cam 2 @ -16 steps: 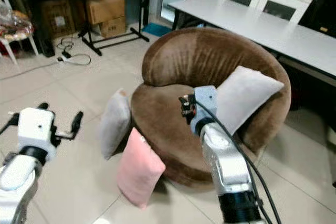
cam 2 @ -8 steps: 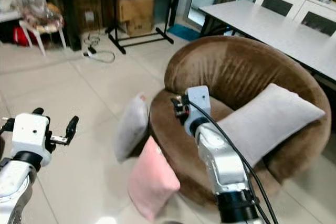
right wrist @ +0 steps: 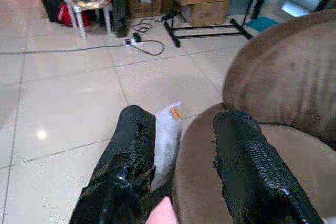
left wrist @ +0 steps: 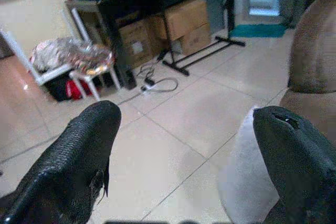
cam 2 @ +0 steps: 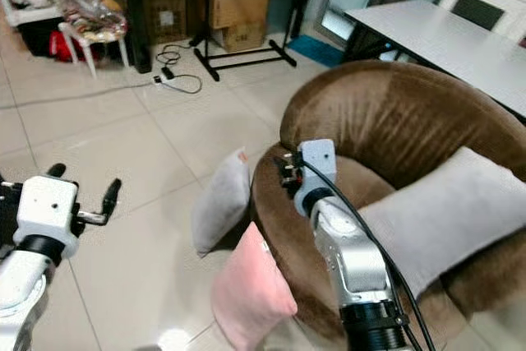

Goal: Move the pillow to the sofa from floor

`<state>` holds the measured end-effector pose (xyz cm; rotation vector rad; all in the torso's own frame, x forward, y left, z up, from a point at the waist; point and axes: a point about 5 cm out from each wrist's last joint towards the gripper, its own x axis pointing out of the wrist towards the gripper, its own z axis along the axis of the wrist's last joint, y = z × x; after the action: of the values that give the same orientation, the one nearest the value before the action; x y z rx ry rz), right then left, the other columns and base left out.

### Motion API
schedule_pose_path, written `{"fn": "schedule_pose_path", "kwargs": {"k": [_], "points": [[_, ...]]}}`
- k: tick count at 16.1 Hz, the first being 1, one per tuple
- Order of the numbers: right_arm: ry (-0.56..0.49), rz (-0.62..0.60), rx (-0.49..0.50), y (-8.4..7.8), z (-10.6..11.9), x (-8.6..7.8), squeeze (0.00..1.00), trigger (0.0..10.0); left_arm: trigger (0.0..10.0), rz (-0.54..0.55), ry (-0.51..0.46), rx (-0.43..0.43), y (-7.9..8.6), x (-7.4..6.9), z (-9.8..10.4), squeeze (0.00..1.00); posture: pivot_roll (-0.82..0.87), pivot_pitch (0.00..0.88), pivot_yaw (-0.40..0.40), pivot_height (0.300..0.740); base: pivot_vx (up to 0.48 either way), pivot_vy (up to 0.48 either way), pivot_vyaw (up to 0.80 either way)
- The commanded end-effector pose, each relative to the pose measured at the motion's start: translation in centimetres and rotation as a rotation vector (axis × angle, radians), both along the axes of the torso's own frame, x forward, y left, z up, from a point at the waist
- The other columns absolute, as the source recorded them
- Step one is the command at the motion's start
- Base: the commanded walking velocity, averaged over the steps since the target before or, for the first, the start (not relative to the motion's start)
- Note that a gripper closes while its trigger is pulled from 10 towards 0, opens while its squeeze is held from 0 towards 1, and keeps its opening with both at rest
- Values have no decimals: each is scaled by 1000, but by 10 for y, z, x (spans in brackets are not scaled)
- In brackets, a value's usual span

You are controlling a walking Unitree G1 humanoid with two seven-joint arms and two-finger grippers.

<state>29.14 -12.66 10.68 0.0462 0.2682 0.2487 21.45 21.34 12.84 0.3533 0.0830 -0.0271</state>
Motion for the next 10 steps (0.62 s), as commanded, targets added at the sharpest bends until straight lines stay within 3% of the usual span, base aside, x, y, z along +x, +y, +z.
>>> {"fn": "schedule_pose_path", "kwargs": {"k": [1, 6, 10], "points": [[6, -36, -7, -10, -2, 0, 0, 10000, 10000, -7, 3, -1, -2, -1, -3, 0, -47, 0, -118, 670, 0, 0, 0], [14, -40, -2, -10, -5, -2, 0, 10000, 10000, -41, -9, 22, -1, -4, -7, 0, -48, 0, -108, 615, 0, 0, 0], [16, -50, 12, -6, -8, -4, 0, 10000, 10000, -72, -18, 54, 4, -4, -5, 0, -49, 0, -53, 580, 0, 0, 0]]}}
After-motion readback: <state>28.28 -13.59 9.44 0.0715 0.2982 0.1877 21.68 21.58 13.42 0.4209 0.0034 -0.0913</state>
